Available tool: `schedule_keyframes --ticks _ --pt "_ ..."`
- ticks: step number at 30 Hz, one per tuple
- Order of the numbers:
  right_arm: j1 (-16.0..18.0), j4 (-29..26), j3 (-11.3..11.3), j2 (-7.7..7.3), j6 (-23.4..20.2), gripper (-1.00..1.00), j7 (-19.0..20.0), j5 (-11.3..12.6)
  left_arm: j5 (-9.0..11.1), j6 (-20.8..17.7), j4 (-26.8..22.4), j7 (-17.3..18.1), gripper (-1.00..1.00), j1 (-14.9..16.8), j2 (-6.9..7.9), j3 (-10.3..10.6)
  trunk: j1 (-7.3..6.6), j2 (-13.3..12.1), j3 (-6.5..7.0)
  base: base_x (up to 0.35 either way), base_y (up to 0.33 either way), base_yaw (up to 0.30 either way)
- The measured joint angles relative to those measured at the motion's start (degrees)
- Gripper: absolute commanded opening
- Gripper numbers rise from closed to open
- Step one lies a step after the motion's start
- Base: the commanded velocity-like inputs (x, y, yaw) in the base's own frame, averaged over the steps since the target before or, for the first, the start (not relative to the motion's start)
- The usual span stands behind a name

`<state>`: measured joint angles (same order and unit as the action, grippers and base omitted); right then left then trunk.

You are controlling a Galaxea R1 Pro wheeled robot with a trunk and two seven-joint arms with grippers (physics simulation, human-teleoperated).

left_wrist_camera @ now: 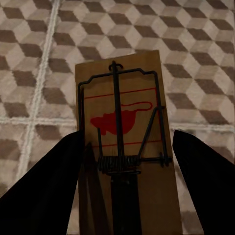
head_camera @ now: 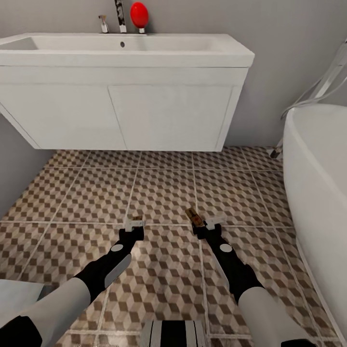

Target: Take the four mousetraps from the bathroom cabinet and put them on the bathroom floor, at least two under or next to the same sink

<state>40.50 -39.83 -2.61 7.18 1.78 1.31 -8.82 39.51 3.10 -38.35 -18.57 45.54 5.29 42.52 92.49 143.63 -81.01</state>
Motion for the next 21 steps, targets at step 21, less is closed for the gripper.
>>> schedule_keyframes --ticks 21 --pt "0.0 -0.8 -0.1 0.02 2.1 -1.0 0.0 -0.3 -0.1 0.2 -4.1 0.0 -1.0 -2.5 0.42 0.0 0.23 0.1 -3.51 0.0 0.0 0.0"
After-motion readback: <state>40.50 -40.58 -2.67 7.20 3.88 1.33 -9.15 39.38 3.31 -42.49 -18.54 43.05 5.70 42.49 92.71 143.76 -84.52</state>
